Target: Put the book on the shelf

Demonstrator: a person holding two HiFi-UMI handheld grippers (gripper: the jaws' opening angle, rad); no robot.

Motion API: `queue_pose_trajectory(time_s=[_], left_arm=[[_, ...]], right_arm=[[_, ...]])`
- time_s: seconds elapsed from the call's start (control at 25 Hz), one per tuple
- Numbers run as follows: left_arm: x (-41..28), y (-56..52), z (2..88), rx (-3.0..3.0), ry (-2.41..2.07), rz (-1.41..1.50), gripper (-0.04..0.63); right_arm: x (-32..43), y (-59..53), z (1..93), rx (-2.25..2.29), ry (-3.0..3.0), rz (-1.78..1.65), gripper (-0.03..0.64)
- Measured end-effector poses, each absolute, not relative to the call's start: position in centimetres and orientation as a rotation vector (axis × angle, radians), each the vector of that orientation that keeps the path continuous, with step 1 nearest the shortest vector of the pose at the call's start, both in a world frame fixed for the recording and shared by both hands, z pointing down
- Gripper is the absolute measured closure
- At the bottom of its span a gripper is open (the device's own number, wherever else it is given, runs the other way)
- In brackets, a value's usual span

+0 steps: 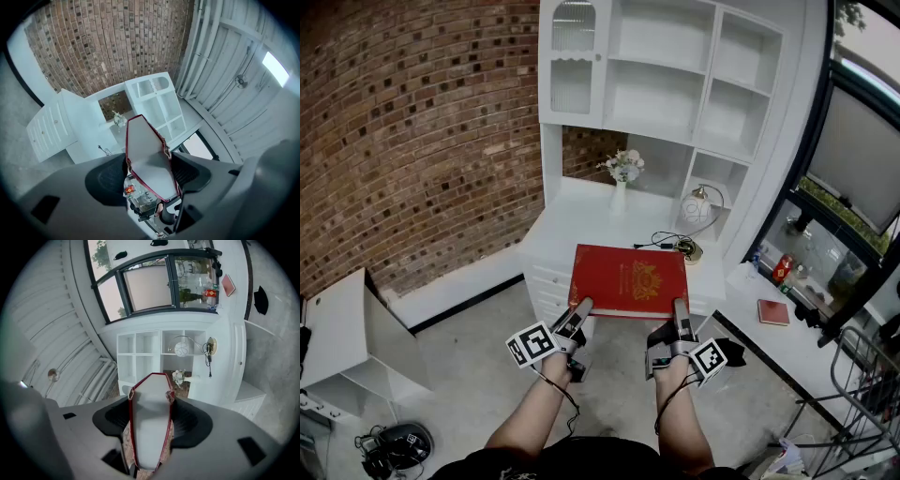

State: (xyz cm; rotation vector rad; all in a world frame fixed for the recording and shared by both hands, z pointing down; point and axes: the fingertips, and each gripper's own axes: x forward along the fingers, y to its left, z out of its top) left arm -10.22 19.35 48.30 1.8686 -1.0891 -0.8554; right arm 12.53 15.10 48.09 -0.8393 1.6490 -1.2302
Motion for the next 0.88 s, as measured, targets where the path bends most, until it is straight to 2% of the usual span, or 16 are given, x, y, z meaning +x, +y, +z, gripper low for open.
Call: queue_pose_trajectory(time_s=[0.88], left_arm=[[-5.0, 13.7, 49.8, 1.837, -1.118, -0.84, 0.291]], right_arm=[[17.5, 9.1, 49.5, -0.838, 1.695, -1.252, 0.344]])
